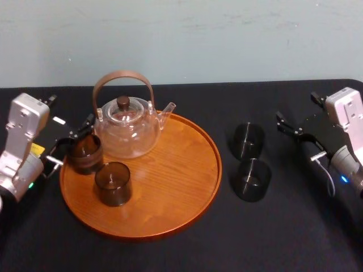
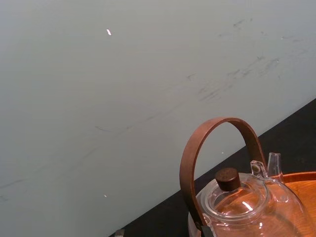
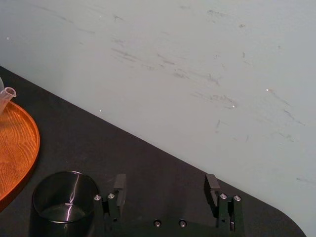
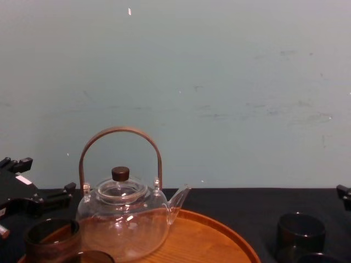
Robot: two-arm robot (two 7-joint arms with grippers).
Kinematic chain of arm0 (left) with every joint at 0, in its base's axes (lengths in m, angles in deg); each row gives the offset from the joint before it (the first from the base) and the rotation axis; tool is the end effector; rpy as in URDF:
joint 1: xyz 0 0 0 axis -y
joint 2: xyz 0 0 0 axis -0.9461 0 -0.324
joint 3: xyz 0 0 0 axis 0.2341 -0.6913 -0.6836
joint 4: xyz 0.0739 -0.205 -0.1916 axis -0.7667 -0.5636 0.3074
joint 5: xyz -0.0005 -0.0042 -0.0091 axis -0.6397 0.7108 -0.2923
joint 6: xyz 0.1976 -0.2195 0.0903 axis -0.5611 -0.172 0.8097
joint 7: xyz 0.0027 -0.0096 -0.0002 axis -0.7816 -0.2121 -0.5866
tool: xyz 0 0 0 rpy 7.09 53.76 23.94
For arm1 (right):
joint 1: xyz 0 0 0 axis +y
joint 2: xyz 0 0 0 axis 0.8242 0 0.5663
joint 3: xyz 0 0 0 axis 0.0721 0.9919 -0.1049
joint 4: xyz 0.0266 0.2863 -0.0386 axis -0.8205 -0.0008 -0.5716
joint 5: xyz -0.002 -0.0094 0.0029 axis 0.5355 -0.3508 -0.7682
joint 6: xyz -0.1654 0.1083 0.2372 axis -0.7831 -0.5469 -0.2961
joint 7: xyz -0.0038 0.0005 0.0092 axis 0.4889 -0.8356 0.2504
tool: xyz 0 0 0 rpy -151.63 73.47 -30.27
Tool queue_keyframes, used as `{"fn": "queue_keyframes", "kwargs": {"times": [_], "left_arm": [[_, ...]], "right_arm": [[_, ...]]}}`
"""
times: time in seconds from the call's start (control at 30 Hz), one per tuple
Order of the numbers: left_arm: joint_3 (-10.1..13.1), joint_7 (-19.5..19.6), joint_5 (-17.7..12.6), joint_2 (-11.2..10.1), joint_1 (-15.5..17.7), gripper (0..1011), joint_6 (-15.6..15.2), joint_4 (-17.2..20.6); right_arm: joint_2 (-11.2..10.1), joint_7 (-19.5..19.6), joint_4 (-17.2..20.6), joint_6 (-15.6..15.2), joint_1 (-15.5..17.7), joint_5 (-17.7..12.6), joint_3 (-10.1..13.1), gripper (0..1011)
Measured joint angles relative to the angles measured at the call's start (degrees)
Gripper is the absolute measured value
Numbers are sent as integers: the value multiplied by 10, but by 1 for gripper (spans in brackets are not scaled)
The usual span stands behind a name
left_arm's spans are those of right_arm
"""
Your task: Pick up the glass from the table and place it on the tray.
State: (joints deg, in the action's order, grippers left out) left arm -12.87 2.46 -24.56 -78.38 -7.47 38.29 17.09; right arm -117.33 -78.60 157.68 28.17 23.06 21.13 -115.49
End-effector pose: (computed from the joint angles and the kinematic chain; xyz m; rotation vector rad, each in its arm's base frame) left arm 0.3582 0.0827 -0.3023 0.3046 -0.2851 1.2477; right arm 0.3581 -0.0827 -0.3022 -0.3043 -0.2850 -1.2479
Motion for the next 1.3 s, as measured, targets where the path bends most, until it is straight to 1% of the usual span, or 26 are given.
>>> {"fn": "queue_keyframes", "kwargs": {"times": [0.5, 0.6, 0.7, 0.8, 0.83, 0.9, 0.93, 1.0, 1.03, 1.13, 1.23, 1.3], "left_arm": [[0, 0, 0, 0, 0, 1002, 0, 0], [0, 0, 0, 0, 0, 1001, 0, 0], [0, 0, 0, 0, 0, 1001, 0, 0], [0, 0, 0, 0, 0, 1001, 0, 0], [0, 0, 0, 0, 0, 1001, 0, 0], [0, 0, 0, 0, 0, 1001, 0, 0], [0, 0, 0, 0, 0, 1001, 0, 0], [0, 0, 0, 0, 0, 1001, 0, 0], [0, 0, 0, 0, 0, 1002, 0, 0], [0, 0, 0, 0, 0, 1001, 0, 0], [0, 0, 0, 0, 0, 1001, 0, 0], [0, 0, 0, 0, 0, 1001, 0, 0]], "right_arm": [[0, -1, 0, 0, 0, 0, 0, 1002], [-1, -12, 2, 2, 4, -5, 6, 1002], [-6, -25, 15, 6, 16, -15, 15, 1002], [-17, -32, 41, 6, 39, -22, 25, 1002], [-23, -33, 58, 5, 52, -24, 30, 1002], [-30, -32, 76, 4, 69, -25, 36, 1002], [-38, -32, 97, 3, 85, -26, 42, 1002], [-46, -29, 115, 2, 101, -26, 48, 1002], [-53, -26, 132, 1, 117, -26, 55, 1002], [-62, -22, 156, 2, 140, -26, 66, 1002], [-76, -18, 191, 2, 174, -26, 82, 1002], [-81, -18, 204, 2, 186, -26, 87, 1002]]}}
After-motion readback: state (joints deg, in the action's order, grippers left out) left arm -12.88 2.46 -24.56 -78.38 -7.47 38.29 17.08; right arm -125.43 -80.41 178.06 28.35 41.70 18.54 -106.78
